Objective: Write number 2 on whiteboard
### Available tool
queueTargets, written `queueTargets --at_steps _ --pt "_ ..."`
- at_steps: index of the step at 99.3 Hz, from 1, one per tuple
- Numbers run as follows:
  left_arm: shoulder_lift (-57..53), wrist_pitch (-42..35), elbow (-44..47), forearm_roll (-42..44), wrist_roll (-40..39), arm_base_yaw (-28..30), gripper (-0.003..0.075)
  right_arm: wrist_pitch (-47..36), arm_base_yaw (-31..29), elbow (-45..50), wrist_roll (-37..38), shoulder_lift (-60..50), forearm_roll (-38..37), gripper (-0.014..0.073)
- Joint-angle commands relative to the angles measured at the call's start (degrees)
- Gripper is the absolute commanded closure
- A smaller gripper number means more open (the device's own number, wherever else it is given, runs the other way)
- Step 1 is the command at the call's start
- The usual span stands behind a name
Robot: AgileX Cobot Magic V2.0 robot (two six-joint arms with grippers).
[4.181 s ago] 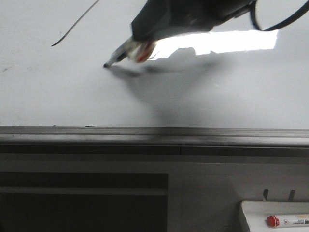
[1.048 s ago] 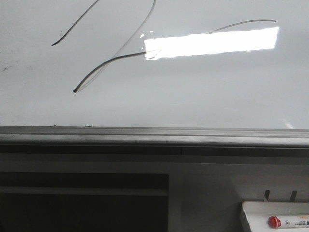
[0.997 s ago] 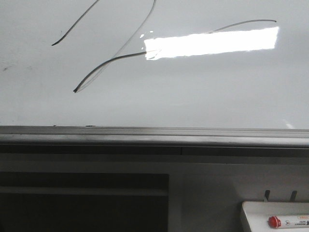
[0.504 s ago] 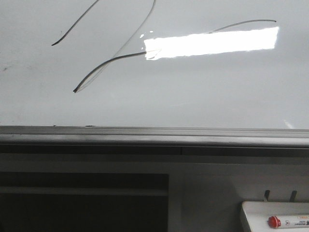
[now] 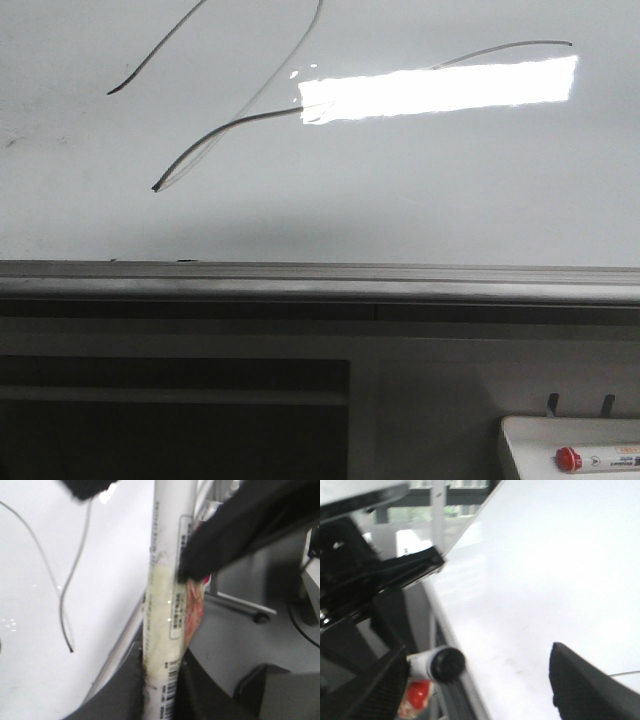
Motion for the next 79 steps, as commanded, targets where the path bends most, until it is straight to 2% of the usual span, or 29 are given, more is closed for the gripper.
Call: queueTargets --at_steps 1,11,18,25,30,33,35,43,53,65,79 --pt "-2.2 -7.9 0.4 4.3 -7.1 -0.3 0.0741 -14.3 -0.6 -1.7 0.0 -6.3 2.3 0.0071" --pt "-3.4 -14.9 4.1 14.2 -19.4 -0.3 0.0741 -22.1 -0.6 -0.6 -1.2 -12.9 4.3 0.0076" --pt "-3.5 -19.9 7.3 23.4 -31.1 -0.3 0.0741 -25.9 -0.6 1.3 -2.1 -18.1 6.7 0.0146" --pt "-2.6 -24.9 10.6 33.5 -44.3 -0.1 0.0741 -28.5 -0.6 4.3 -2.8 -23.3 10.5 0.0314" --pt "-1.5 -28.0 12.5 40.0 -53.9 0.8 0.0741 -29.8 -0.6 7.0 -4.1 -26.9 13.4 0.0487" --pt "-0.7 -29.9 13.3 42.8 -59.0 1.6 0.0741 -30.1 -0.6 8.8 -4.3 -29.0 13.6 0.0623" --pt "0.0 -30.6 13.7 44.6 -62.5 2.4 0.0741 -29.9 -0.6 10.2 -4.3 -30.5 13.6 0.0669" --pt "3.0 -35.1 14.2 47.3 -70.1 6.5 0.0741 -28.9 -0.6 15.4 -2.5 -36.3 13.6 0.0665" --pt "8.1 -42.1 14.2 46.9 -70.5 13.2 0.0741 -26.5 -0.6 20.2 1.3 -41.6 13.6 0.0664" --pt "14.4 -50.5 14.2 44.0 -70.5 19.8 0.0741 -25.0 -0.6 23.6 2.1 -44.4 13.6 0.0664" --pt "21.0 -58.2 14.2 40.7 -70.5 23.3 0.0741 -24.4 -0.6 24.8 2.1 -44.1 13.6 0.0664"
